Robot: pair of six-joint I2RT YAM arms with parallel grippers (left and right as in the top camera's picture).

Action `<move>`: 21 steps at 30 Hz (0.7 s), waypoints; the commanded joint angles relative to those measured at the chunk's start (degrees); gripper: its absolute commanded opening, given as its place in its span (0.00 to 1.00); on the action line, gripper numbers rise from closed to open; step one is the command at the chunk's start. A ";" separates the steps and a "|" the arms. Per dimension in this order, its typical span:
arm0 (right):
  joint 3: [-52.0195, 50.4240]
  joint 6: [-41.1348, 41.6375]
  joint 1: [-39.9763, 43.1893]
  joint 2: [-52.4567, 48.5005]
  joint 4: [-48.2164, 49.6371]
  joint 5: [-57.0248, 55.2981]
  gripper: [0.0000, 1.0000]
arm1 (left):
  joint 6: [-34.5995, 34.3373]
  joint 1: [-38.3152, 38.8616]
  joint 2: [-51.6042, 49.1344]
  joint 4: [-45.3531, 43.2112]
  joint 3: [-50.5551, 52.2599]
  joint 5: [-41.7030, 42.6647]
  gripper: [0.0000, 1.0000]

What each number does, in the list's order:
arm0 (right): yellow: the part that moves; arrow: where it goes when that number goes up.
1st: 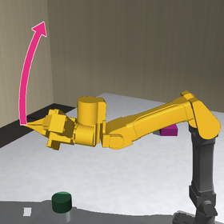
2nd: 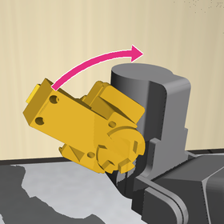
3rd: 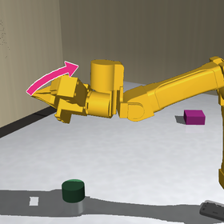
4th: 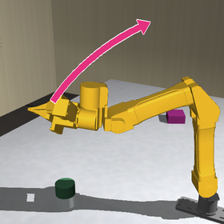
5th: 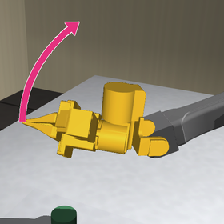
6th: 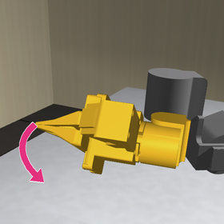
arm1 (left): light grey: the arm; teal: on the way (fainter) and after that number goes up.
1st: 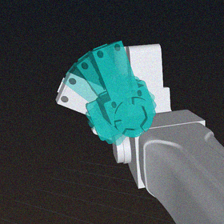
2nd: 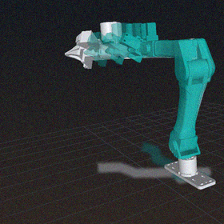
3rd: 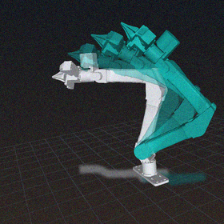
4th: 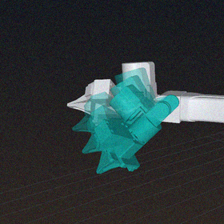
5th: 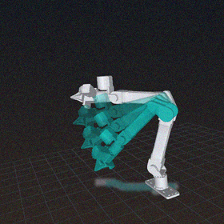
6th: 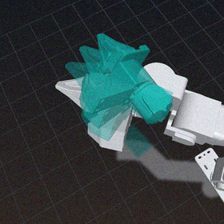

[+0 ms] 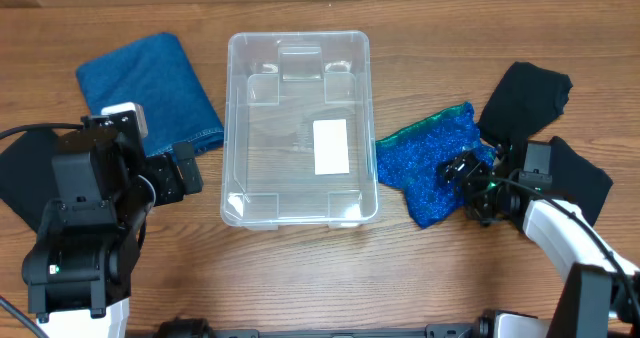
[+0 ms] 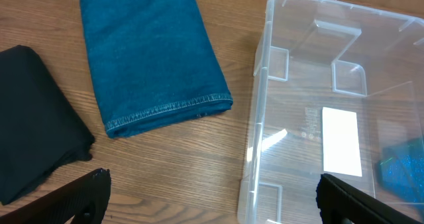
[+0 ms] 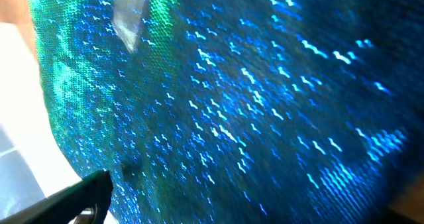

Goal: Pack container
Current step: 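Reach the right gripper to the blue sequined cloth and grasp it, then lift the sequined cloth with the right gripper and lower it into the bin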

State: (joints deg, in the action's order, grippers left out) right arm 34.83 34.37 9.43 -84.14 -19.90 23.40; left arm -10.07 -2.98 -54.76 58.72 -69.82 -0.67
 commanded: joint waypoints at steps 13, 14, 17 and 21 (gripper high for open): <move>17.25 -12.33 -1.36 4.76 -7.61 9.66 0.04 | 1.29 0.33 0.04 0.09 -1.53 -1.27 1.00; 21.22 -13.75 -1.97 6.73 -10.73 7.85 0.04 | 1.25 0.33 0.04 0.20 -1.53 -1.22 1.00; 32.37 -18.86 -4.61 10.47 -17.49 2.27 0.04 | 0.98 0.33 0.04 0.63 -1.53 -1.36 1.00; 45.70 -25.99 -10.97 11.19 -23.41 -2.91 0.04 | 0.85 0.33 0.02 0.61 -1.53 -1.33 1.00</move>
State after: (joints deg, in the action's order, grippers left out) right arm 71.24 16.51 3.16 -75.13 -41.93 24.71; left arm -10.07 -2.98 -54.78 59.24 -69.82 -1.19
